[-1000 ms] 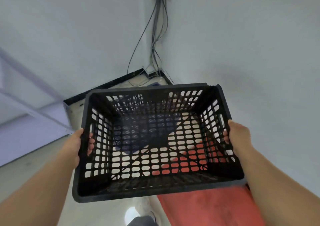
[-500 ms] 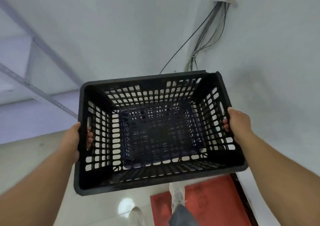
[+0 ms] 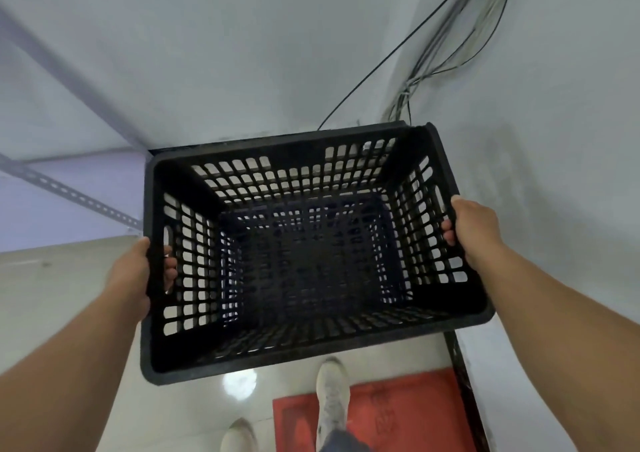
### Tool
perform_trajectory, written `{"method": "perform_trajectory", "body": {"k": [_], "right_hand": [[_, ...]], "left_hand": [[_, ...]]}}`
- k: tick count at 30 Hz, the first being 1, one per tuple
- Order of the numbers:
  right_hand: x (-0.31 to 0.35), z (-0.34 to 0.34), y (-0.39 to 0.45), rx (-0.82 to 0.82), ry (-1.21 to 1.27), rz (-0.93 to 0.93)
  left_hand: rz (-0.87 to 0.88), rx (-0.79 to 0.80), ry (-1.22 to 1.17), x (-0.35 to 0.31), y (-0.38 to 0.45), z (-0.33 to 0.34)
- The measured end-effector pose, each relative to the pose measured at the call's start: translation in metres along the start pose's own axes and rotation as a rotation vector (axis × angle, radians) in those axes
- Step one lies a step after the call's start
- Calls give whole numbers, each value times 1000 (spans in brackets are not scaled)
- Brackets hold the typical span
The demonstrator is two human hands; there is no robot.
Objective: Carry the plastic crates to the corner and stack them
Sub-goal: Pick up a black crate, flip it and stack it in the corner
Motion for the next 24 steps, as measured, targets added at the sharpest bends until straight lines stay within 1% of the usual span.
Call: {"method": "perform_trajectory", "body": {"k": [7,16,24], "right_hand": [[-19,16,11,26,20,31],[-19,34,2,79,7,16],[-19,24,3,75,-53,14]], "left_hand": [[-4,-32,14,15,15,-3],[25,-59,34,-3,21,-15],[-16,22,99,7,17,-10]]}}
Point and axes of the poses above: each hand's wrist, its own y-axis towards the middle knuckle, its own z-axis out of the palm, x = y × z, the point moved 10 cm from there along y, towards the middle knuckle, and after that the axes turned 7 degrees about -y, right-handed, at the moved point
